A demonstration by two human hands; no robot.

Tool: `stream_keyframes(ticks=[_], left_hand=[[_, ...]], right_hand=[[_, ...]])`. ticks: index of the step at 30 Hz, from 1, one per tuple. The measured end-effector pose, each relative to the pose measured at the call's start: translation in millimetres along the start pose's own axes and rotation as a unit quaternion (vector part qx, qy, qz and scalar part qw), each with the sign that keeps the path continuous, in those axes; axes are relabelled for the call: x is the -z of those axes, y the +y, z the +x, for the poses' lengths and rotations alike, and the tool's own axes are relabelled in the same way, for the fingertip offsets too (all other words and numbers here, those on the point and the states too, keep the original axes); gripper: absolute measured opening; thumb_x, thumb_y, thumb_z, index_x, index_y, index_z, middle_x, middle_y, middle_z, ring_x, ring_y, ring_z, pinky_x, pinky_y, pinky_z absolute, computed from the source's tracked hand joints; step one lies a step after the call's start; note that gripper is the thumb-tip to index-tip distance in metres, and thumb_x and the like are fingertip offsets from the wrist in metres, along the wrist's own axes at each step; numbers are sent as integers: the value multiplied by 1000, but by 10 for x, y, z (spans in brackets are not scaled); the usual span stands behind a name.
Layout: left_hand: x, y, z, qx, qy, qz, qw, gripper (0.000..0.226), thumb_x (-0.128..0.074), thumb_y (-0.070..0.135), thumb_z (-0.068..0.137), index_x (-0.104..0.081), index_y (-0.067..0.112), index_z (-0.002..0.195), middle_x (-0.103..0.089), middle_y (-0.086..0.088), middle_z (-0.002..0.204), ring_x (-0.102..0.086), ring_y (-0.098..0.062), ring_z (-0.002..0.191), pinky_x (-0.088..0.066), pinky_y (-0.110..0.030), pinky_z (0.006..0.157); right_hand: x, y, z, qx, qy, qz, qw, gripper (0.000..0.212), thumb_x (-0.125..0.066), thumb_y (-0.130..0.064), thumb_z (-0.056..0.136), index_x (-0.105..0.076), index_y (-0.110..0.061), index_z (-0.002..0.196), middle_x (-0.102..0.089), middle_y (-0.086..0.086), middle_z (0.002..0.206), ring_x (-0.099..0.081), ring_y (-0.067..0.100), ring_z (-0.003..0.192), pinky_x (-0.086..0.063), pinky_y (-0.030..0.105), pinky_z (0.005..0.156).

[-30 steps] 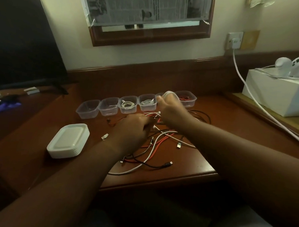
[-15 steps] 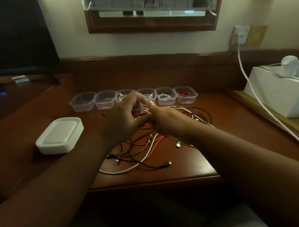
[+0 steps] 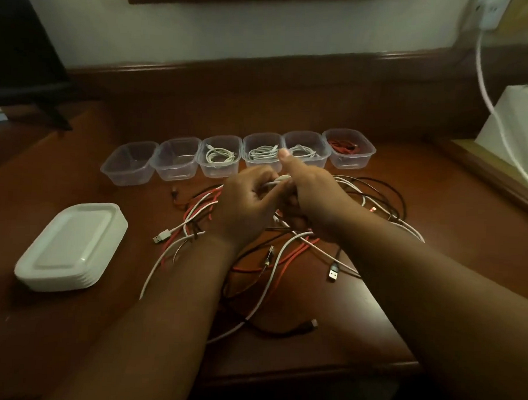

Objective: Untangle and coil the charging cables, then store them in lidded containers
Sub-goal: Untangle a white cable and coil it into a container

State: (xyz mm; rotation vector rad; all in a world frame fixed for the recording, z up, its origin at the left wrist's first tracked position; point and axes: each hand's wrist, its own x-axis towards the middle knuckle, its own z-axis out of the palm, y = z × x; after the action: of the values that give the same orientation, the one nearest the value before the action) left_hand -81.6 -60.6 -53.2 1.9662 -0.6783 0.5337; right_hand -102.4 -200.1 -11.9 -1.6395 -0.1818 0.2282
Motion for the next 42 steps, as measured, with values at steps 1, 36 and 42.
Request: stream_keyframes(ticks=[1, 36, 42], left_hand=[[-37, -61, 20, 12, 0, 5, 1000, 48, -52, 52, 93, -62, 8, 76, -58, -5, 70, -55, -23, 67, -45, -48, 61], [-320, -390, 183, 223, 140, -166, 950, 61, -54, 58, 83, -64, -2, 79, -66, -21, 70, -67, -33, 65, -54, -37, 60], [-300, -389, 176, 191, 64, -117, 973, 53, -55, 54, 91, -64, 4, 76, -66, -6, 63, -65, -20, 60, -55, -36, 58]], right_hand=[[17, 36, 61, -2, 10, -11, 1000, 63, -32, -59, 101, -51, -11, 63, -34, 3, 50, -30, 17, 43, -25, 27, 45], [73, 571, 622, -59, -61, 303, 949, 52, -46, -45, 95, -63, 1, 113, -63, 10, 77, -63, 22, 75, -53, 33, 74], [115, 588, 651, -62, 35, 308, 949, 43, -48, -41, 100, -54, -12, 69, -34, 1, 52, -38, 15, 50, -38, 33, 64]])
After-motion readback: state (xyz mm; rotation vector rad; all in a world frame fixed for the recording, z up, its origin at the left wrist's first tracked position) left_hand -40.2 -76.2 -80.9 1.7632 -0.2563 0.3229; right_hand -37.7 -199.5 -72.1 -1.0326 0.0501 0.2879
